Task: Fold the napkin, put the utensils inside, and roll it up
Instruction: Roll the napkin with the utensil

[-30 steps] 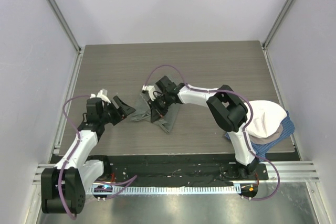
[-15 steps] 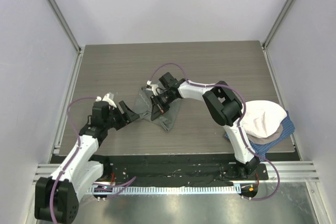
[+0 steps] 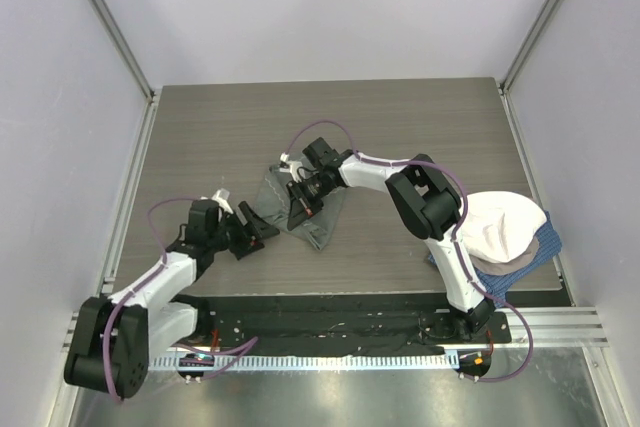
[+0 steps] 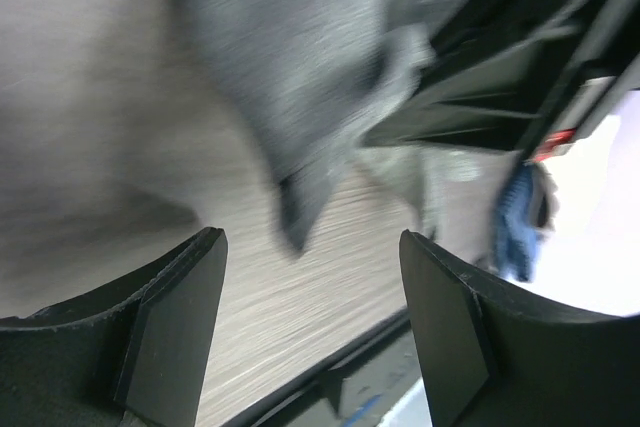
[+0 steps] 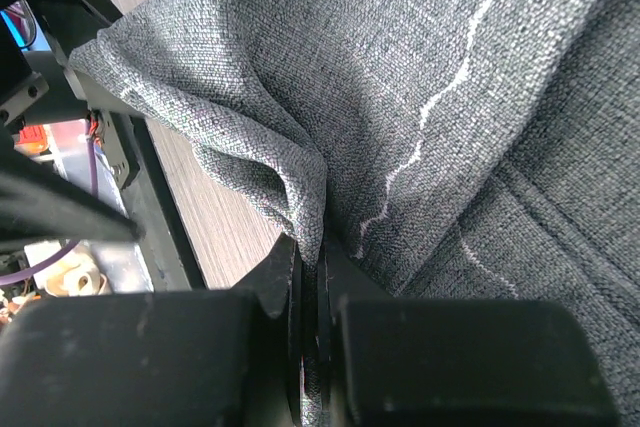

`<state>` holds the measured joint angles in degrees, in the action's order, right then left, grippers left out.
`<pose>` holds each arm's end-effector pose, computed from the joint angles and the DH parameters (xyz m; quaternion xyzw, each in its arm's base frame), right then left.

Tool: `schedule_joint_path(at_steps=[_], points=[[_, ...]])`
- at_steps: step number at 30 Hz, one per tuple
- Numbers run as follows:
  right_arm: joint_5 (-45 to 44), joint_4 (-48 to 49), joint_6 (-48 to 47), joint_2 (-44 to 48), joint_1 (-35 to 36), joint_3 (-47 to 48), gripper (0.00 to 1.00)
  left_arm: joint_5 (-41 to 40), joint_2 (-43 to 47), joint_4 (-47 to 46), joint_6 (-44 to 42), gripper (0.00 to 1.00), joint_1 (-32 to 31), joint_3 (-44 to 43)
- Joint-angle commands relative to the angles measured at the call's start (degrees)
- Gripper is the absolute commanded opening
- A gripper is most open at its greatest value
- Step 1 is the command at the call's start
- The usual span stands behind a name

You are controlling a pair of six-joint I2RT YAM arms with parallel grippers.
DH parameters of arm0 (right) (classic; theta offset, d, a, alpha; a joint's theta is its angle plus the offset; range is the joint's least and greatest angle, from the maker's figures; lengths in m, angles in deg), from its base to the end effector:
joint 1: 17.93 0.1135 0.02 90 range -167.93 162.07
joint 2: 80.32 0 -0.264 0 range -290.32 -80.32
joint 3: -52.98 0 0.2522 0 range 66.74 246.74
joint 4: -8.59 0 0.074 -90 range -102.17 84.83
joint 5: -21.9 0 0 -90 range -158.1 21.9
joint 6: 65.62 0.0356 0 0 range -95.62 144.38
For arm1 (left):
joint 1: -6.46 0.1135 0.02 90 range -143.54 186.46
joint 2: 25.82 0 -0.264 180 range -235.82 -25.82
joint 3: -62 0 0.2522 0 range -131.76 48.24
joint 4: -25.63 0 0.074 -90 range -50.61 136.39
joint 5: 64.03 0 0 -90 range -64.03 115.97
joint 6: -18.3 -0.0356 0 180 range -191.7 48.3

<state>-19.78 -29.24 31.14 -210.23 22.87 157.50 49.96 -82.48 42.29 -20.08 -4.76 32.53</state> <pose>0.3318 0.3215 0.1207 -0.3504 0.8210 0.4496 0.0328 0.1699 -0.0485 0.1450 -0.2343 0.8727 -0.3630 0.2275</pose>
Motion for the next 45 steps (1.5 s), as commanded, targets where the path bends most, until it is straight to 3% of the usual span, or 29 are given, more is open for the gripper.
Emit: schedule_joint_path(at_steps=[1, 6, 18, 30, 33, 37, 41, 45], points=[[-4.02, -0.53, 0.09, -1.84, -0.01, 0.82, 0.01, 7.56, -5.02, -20.78, 6.55, 0.74, -0.64, -0.38], [-4.9, -0.62, 0.09, -1.58, -0.01, 0.21, 0.01, 7.66, -13.01, -30.4, 8.94, 0.74, -0.73, -1.52], [-6.04, -0.97, 0.53, -1.75, -0.01, -0.06, 0.01, 7.04, -22.34, -45.07, 13.42, 0.74, 1.46, -5.48], [-6.83, -1.32, 2.72, -2.9, -0.36, 0.56, 0.01, 4.31, -31.75, -48.34, 10.35, 0.73, 5.07, -6.35], [-6.48, -1.41, 3.69, -3.07, -0.54, 0.47, 0.01, 5.01, -30.44, -47.2, 8.52, 0.73, 4.98, -7.67], [-5.78, -1.41, 5.01, -3.51, -0.98, 0.82, 0.01, 3.7, -24.3, -33.19, 0.53, 0.73, 5.07, -10.92], [-5.16, -1.33, 5.1, -3.86, -1.16, 1.08, 0.01, -3.05, -16.65, -19.03, -8.89, 0.73, 4.98, -13.21], [-4.98, -1.33, 5.1, -4.04, -1.07, 1.26, 0.01, -9.04, -11.55, -12.48, -12.76, 0.75, 4.28, -12.69]])
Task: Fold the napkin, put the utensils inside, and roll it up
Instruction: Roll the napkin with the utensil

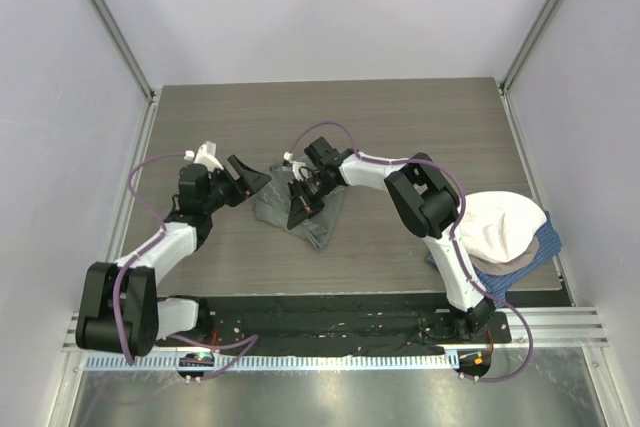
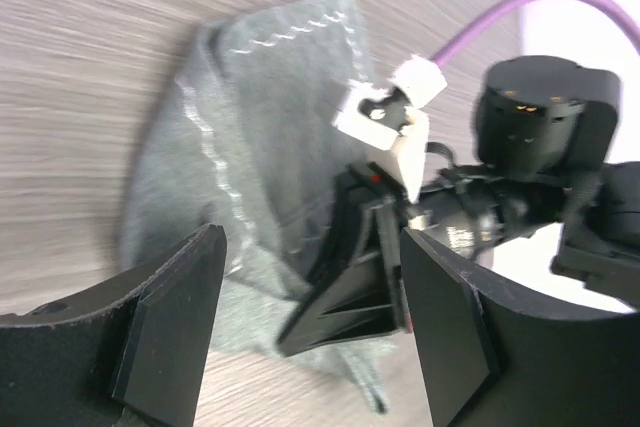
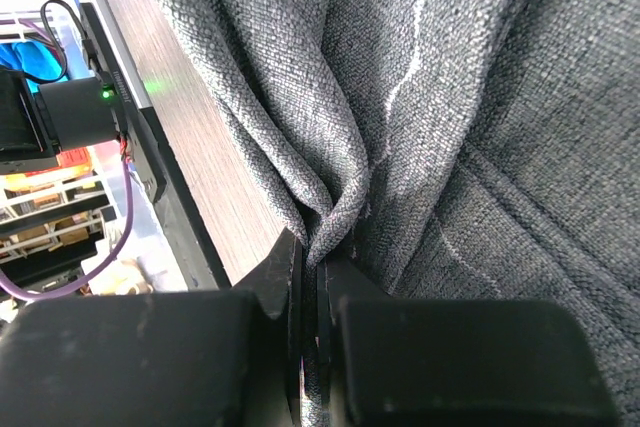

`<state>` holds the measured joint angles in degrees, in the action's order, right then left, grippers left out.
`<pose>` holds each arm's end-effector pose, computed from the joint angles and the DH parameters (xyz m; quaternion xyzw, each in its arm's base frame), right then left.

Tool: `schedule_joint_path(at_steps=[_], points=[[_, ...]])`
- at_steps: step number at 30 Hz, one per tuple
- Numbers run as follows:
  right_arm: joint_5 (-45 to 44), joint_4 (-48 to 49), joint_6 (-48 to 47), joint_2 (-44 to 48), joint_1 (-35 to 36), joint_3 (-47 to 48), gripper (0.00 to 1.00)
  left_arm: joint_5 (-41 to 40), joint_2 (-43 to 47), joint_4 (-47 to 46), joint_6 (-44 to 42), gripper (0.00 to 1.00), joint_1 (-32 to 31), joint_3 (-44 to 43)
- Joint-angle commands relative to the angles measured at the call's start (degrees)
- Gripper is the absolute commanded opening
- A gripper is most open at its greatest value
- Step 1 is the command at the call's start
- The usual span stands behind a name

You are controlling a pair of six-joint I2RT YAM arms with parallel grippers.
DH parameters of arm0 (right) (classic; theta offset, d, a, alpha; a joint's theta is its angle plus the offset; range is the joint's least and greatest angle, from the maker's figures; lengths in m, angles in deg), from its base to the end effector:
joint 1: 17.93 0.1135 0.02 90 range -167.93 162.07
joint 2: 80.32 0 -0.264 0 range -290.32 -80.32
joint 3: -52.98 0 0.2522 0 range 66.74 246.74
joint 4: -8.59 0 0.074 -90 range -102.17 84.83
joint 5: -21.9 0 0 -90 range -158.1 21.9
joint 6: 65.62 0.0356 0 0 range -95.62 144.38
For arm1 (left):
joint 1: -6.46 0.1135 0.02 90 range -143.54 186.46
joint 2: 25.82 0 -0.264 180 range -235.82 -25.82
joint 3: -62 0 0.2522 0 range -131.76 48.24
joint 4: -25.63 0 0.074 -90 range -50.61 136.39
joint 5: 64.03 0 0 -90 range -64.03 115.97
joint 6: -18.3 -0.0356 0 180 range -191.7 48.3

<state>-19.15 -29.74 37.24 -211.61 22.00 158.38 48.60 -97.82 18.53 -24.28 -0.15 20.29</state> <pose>0.3382 0.3181 0.1141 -0.2975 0.8409 0.4520 0.0023 0.2511 -0.0429 0.1953 -0.1842 0.8049 -0.3911 0.4066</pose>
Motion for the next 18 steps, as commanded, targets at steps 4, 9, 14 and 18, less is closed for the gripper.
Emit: schedule_joint_path(at_steps=[4, 9, 14, 18], points=[[-5.53, -0.91, -1.09, -2.84, -0.28, 0.74, 0.01, -8.14, 3.63, 12.42, -9.19, 0.76, -0.95, 0.96], [-5.44, -0.82, -1.0, -3.1, -0.28, 0.74, 0.01, -6.2, 0.82, 9.35, -8.83, 0.75, -0.95, 2.19], [-5.53, -0.91, -0.74, -3.28, -0.28, 0.39, 0.01, -6.2, -4.62, 6.46, -8.66, 0.71, -0.95, 1.66], [-5.79, -0.82, 0.06, -3.02, -0.37, -0.58, 0.01, -5.58, -5.95, 4.61, -7.78, 0.7, -0.95, 1.49]])
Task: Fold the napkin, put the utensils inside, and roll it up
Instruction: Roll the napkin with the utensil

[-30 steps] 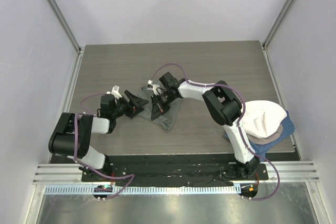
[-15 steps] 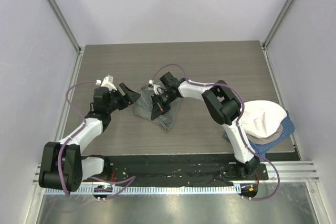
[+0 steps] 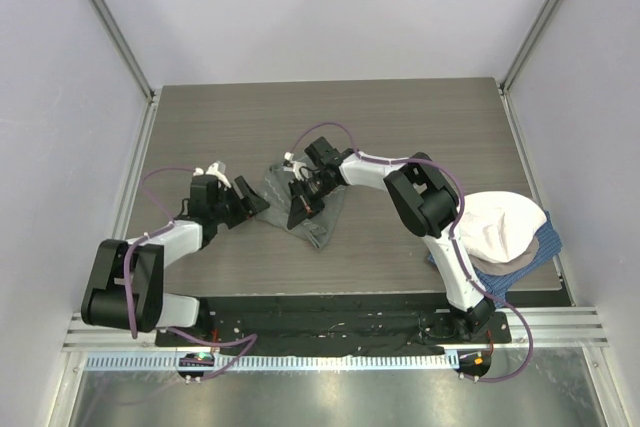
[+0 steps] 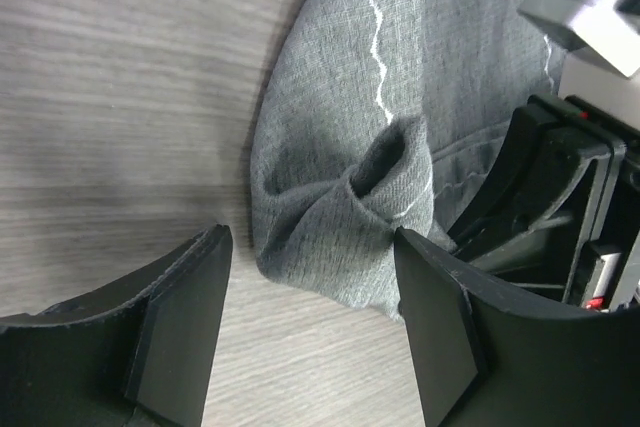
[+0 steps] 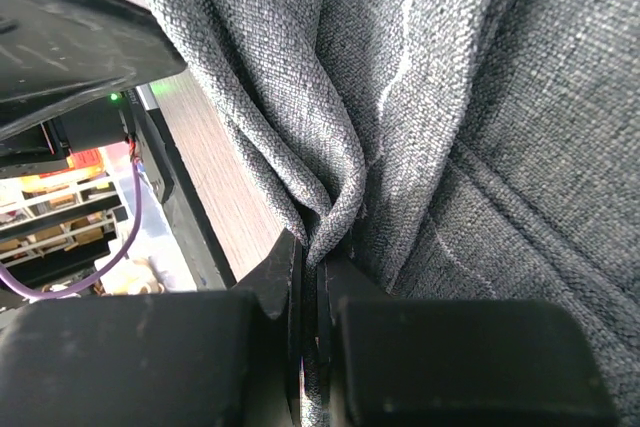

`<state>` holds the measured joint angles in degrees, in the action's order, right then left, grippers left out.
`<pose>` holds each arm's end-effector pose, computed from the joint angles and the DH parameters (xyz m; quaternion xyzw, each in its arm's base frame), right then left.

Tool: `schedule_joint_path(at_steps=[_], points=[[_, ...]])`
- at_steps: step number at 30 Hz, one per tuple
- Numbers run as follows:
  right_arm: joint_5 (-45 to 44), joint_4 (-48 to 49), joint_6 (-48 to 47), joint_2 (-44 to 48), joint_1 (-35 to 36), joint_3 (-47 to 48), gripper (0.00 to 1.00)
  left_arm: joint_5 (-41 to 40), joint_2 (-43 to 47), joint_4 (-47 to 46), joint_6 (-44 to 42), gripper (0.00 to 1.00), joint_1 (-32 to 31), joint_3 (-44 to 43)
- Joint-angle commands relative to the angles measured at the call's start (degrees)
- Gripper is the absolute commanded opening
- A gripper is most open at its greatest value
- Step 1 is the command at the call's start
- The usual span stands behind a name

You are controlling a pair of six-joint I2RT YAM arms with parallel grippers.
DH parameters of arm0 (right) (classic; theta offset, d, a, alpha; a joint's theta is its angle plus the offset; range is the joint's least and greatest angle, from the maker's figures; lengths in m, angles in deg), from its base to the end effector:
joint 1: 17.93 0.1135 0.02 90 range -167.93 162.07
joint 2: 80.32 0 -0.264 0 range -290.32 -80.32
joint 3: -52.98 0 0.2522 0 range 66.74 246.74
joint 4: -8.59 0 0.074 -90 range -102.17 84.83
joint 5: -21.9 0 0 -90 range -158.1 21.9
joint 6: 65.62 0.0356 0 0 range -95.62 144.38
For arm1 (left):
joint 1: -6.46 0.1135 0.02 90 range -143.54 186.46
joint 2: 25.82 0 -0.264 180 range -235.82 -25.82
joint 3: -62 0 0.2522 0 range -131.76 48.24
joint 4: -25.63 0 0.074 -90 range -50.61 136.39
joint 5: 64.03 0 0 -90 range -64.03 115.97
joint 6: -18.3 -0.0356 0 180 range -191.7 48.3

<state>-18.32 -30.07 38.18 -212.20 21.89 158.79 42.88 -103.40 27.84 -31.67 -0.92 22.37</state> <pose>0.3391 0.3181 0.1115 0.2890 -0.8417 -0.4560 0.0081 0.2413 -0.0417 0.1465 -0.1927 0.8783 -0.2896 0.3280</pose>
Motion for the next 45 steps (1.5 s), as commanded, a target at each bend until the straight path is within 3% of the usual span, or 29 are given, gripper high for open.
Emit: schedule_joint_path(at_steps=[1, 7, 21, 30, 34, 38, 39, 45], points=[[-6.8, 0.64, -2.01, -1.81, -0.26, -2.65, 0.01, 0.14, 0.14, -5.58, -0.22, 0.7, -0.18, -0.33], [-6.81, 1.97, -3.17, 1.27, -0.96, -6.27, 0.01, -0.39, 4.37, -10.32, 2.15, 0.71, -0.18, 3.45], [-3.46, -0.66, -4.05, -2.42, -1.67, -4.95, 0.01, 1.46, -4.33, -12.53, -1.36, 0.65, -0.18, 1.52], [-0.74, -2.69, -5.01, -5.06, -3.07, -2.15, 0.01, 2.34, -7.58, -13.41, -2.15, 0.45, -0.27, 0.47], [-1.09, -3.83, -5.37, -4.89, -3.34, -0.65, 0.02, 3.39, -8.9, -13.41, -1.98, 0.23, -0.18, -0.32], [-3.81, -4.54, -5.54, -1.73, -3.43, -0.03, 0.2, 3.22, -10.13, -10.78, -1.97, 0.04, -0.18, -1.64], [-5.73, -4.62, -5.71, 0.63, -3.43, -0.2, 0.35, 3.31, -10.22, -9.47, -2.06, 0.02, -0.18, -2.08], [-14.51, -2.53, -8.96, 12.5, -3.08, -5.98, 0.65, 1.91, -9.26, -1.13, -3.29, 0.0, -0.18, -5.5]])
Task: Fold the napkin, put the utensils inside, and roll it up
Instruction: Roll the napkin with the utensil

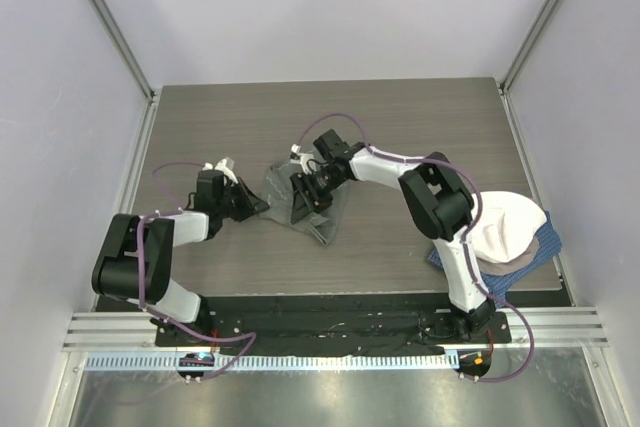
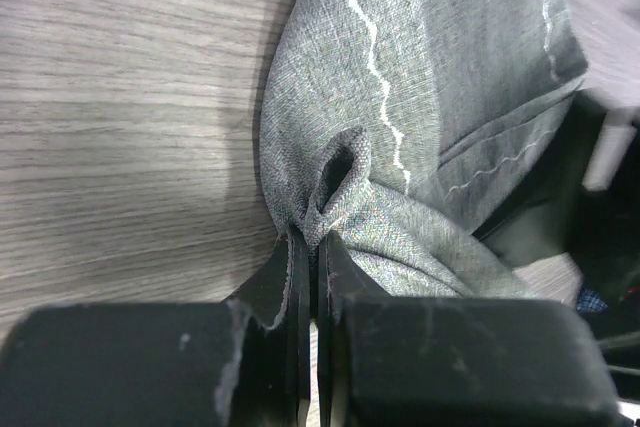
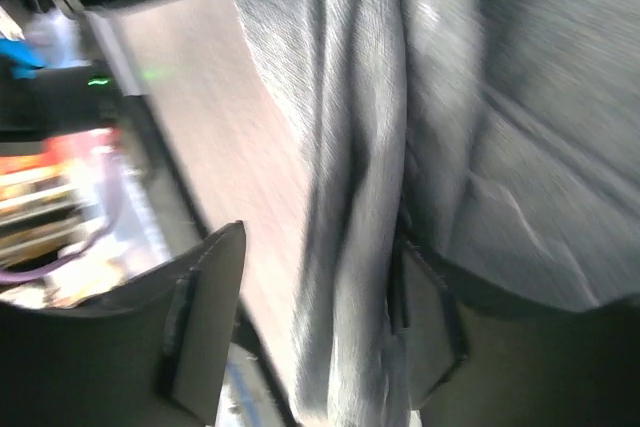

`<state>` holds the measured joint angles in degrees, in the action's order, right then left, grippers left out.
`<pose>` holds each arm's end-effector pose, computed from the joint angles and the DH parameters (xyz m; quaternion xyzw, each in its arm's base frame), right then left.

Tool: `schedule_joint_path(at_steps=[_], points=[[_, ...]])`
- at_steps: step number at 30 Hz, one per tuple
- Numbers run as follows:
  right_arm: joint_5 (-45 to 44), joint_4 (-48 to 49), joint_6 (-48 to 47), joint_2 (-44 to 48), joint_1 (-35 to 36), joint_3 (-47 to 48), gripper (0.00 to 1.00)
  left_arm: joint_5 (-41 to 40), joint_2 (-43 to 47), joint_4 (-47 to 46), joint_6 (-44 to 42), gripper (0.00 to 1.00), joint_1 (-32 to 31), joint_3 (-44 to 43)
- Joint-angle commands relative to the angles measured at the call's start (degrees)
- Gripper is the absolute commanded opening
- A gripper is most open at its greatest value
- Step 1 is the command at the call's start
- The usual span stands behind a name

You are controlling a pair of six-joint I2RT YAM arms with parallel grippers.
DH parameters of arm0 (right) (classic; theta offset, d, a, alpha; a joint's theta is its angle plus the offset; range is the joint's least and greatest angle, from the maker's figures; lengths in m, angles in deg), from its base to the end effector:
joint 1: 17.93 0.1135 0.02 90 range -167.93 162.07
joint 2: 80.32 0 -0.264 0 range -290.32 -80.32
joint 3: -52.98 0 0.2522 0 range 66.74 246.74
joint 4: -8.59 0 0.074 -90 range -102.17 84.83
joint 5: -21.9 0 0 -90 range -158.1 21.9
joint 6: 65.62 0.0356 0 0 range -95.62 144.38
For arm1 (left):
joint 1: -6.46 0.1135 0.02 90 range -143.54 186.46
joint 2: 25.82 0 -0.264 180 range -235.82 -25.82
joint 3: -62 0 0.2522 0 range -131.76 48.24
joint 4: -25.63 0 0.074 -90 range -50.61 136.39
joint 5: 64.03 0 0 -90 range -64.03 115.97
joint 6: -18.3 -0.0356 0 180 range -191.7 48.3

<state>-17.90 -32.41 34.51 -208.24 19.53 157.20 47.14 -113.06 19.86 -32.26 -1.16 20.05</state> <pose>0.3442 0.2982 0.1329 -0.2990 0.8366 0.4587 0.0145 0.2633 -0.0482 0.1297 -0.1684 0.8765 -0.3197 0.3180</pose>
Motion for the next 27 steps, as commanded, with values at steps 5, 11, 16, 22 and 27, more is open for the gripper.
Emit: schedule_joint_path(at_steps=[5, 11, 16, 22, 27], points=[[-35.84, 4.99, -13.46, 22.17, 5.24, -14.48, 0.73, -3.76, 1.9, 14.15, -2.7, 0.0, 0.06, -6.0], [-46.67, 15.1, -14.88, 29.03, 11.06, -24.69, 0.76, -3.42, 1.55, 17.59, -2.26, 0.0, 0.06, -8.02], [-53.32, 19.86, -15.4, 30.97, 15.37, -27.79, 0.77, -3.41, 1.55, 18.47, -2.18, 0.0, 0.06, -8.2], [-59.6, 21.27, -19.44, 30.36, 19.23, -28.67, 0.76, -2.89, 1.55, 18.65, -2.18, 0.0, 0.06, -8.38], [-56.18, 17.15, -20.5, 27.64, 19.24, -26.56, 0.65, -2.98, 1.81, 19.09, -2.18, 0.0, 0.06, -8.64]])
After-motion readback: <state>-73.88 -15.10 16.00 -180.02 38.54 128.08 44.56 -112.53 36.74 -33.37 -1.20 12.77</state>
